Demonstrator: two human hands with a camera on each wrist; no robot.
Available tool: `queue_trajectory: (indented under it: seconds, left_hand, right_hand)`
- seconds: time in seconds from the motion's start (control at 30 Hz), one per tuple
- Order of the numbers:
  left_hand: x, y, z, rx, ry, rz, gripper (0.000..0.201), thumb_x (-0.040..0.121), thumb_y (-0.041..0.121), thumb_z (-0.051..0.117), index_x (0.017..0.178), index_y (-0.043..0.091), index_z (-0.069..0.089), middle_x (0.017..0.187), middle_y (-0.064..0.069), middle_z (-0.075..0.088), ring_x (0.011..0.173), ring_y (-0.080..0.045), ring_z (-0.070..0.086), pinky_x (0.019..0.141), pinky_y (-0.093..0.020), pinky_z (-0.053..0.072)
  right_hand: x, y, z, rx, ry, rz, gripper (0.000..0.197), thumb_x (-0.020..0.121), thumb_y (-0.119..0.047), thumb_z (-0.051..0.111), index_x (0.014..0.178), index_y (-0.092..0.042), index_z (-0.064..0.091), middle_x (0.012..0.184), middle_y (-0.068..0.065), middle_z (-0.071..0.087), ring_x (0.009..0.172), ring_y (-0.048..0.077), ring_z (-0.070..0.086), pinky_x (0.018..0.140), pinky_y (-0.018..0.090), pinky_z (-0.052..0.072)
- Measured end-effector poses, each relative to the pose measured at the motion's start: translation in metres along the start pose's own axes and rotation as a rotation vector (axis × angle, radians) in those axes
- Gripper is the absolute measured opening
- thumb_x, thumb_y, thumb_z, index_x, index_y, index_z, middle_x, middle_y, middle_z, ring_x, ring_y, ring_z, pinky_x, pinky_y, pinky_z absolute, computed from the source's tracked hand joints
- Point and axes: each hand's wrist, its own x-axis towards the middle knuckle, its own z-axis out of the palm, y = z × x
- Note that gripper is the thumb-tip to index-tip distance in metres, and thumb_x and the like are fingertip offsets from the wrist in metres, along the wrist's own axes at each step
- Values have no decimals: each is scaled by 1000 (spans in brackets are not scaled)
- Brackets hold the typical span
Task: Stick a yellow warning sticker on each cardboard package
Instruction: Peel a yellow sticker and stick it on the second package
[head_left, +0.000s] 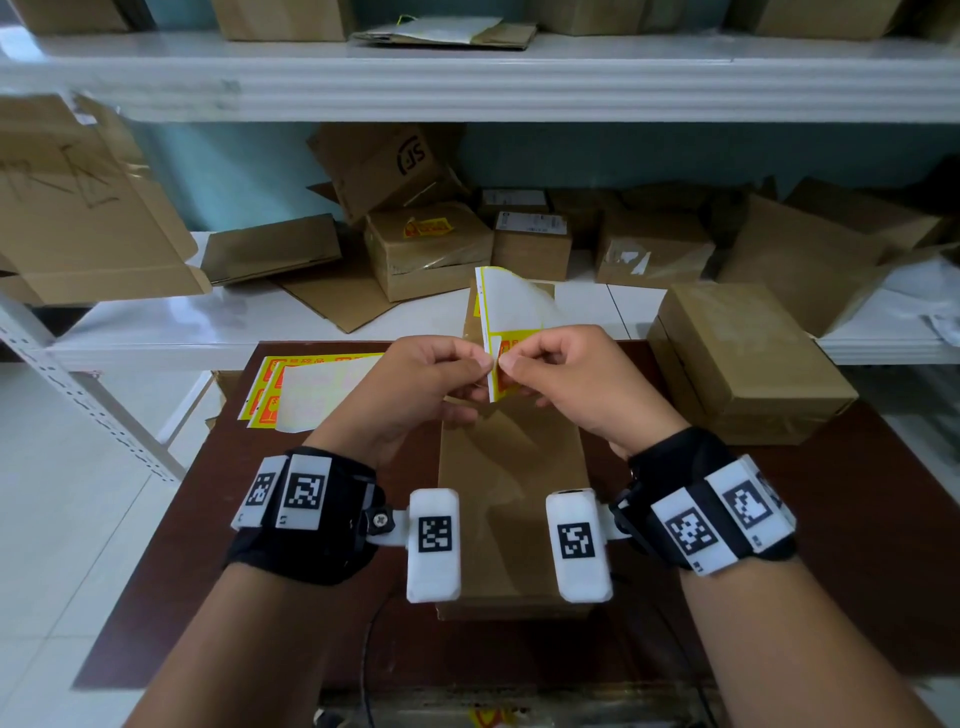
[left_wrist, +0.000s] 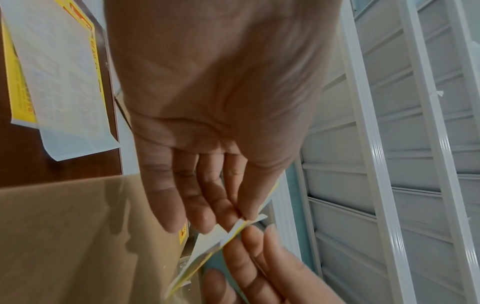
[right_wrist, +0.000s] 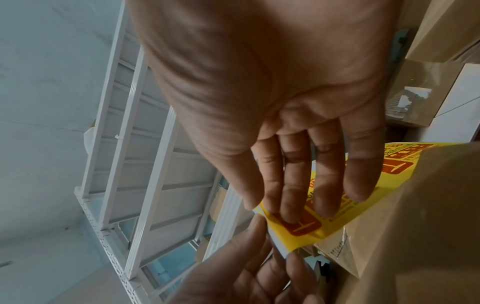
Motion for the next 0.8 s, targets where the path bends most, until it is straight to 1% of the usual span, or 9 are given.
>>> queue_trajectory:
  seconds: [0.1,0.23,0.3,0.4,0.47,0.57,0.63,0.7,0.8]
  left_hand:
    - [-1,1,0,1,-6,10,13,96,18,65,91,11,75,78,-8,69,75,-14,64,70,-33,59]
    - [-2,2,1,-3,-8,21,17,97,17,62,88,14,77,76,-8,67,73,-14,62,77,-41,58]
    - [-3,2,1,5,-13,17,18,97,15,62,89,13,77,77,-8,67,73,-14,62,76,-40,58]
    - [-3,3,1,11,-20,10,19,97,12,61,88,11,78,77,-8,68,74,-13,63,72,-35,57]
    - [-4,4,1,14,-22,9,20,96,11,61,86,11,78,77,-8,68,74,-13,63,72,-34,56]
    - [-4,5,2,9,-19,9,20,96,11,60,87,10,77,77,-9,68,73,-13,63,70,-32,56]
    - [-4,5,3,6,-13,10,19,96,11,60,88,10,77,77,-9,69,73,-12,64,69,-30,57]
    - [-4,5,3,1,-9,13,18,96,12,61,87,11,77,76,-8,69,72,-12,64,70,-31,57]
    - [-5,5,3,-4,-11,18,18,96,14,63,84,13,77,76,-7,69,73,-13,64,72,-33,57]
  right_hand:
    - [-1,0,1,-19,-2,-6,15,91,-32,72,89,-18,79,90,10,76,90,28,70,85,46,56]
    - [-3,-2,2,-25,5,-16,21,87,-37,75,85,-16,77,89,16,74,84,34,67,78,48,57]
    - [-3,-2,3,-31,8,-24,25,85,-41,76,81,-16,77,85,18,72,71,28,61,73,49,56]
    - [-3,-1,4,-30,12,-24,29,83,-42,76,80,-14,75,84,21,70,67,19,56,66,41,51]
    - [-3,0,4,-24,13,-25,31,83,-44,76,79,-13,75,84,21,69,67,19,55,66,35,48]
    - [-2,0,3,-25,19,-22,28,85,-40,75,79,-13,75,85,22,69,68,19,55,66,36,48]
    - [0,1,3,-41,22,-19,22,87,-34,75,80,-13,75,86,21,69,68,21,57,67,39,52]
    - [1,2,4,-59,32,-15,17,88,-31,74,81,-15,75,87,17,71,75,29,64,74,46,57]
    - [2,3,4,-67,44,-18,15,88,-28,73,79,-16,74,83,15,71,76,28,66,78,49,57]
